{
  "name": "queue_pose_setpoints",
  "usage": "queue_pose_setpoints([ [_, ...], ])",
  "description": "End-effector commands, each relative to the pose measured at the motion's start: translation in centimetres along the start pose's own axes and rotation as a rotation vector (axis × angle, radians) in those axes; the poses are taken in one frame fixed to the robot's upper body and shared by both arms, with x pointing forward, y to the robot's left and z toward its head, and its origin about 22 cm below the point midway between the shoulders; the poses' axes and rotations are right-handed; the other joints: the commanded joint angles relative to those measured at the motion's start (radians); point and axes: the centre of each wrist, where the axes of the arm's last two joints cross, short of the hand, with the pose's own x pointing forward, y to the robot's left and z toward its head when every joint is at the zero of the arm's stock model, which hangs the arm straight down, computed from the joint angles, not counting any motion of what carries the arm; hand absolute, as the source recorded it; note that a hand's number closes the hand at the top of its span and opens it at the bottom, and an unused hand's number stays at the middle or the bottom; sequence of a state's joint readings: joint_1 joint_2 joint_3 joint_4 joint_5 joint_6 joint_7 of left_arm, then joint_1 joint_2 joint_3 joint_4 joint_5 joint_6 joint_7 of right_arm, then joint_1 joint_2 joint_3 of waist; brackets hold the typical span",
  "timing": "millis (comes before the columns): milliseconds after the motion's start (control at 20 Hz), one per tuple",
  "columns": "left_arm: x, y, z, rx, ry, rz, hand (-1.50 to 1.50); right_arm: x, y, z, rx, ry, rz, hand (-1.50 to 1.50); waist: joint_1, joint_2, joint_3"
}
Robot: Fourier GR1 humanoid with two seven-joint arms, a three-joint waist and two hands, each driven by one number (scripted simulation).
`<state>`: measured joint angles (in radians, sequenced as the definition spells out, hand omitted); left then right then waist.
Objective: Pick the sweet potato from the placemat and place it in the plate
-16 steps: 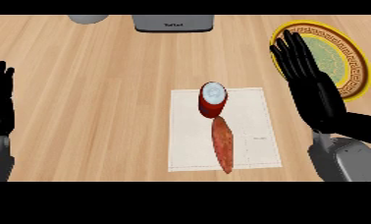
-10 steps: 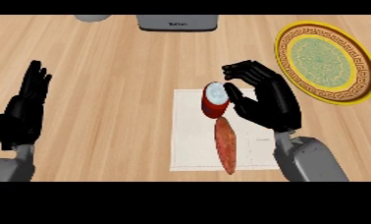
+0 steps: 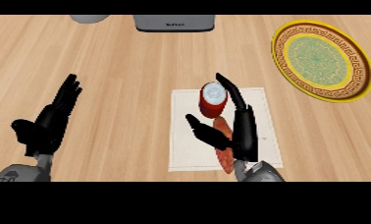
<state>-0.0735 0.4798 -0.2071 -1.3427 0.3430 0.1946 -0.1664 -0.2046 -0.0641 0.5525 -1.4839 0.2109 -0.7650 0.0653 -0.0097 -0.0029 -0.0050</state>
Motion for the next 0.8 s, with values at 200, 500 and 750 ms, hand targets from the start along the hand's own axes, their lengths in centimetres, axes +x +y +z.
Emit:
queue_pose_setpoints([
  [200, 0.0, -0.6, -1.0, -0.019, 0.026, -0.002, 0.0, 0.8, 1.8, 4.8, -0.18, -0.03, 0.182, -1.5, -0.01, -0.003, 0.002],
  [500, -1.6, 0.1, 0.6, -0.037, 0.031, -0.001, 0.0, 1.2, -0.5, 6.4, -0.081, 0.154, 0.434, -1.5, -0.013, -0.005, 0.0],
  [750, -1.4, -1.2, 0.0, -0.027, 0.013, -0.009, 0.0, 3.2, -2.1, 6.8, 0.07, 0.312, 0.637, -1.5, -0.013, -0.001, 0.0],
])
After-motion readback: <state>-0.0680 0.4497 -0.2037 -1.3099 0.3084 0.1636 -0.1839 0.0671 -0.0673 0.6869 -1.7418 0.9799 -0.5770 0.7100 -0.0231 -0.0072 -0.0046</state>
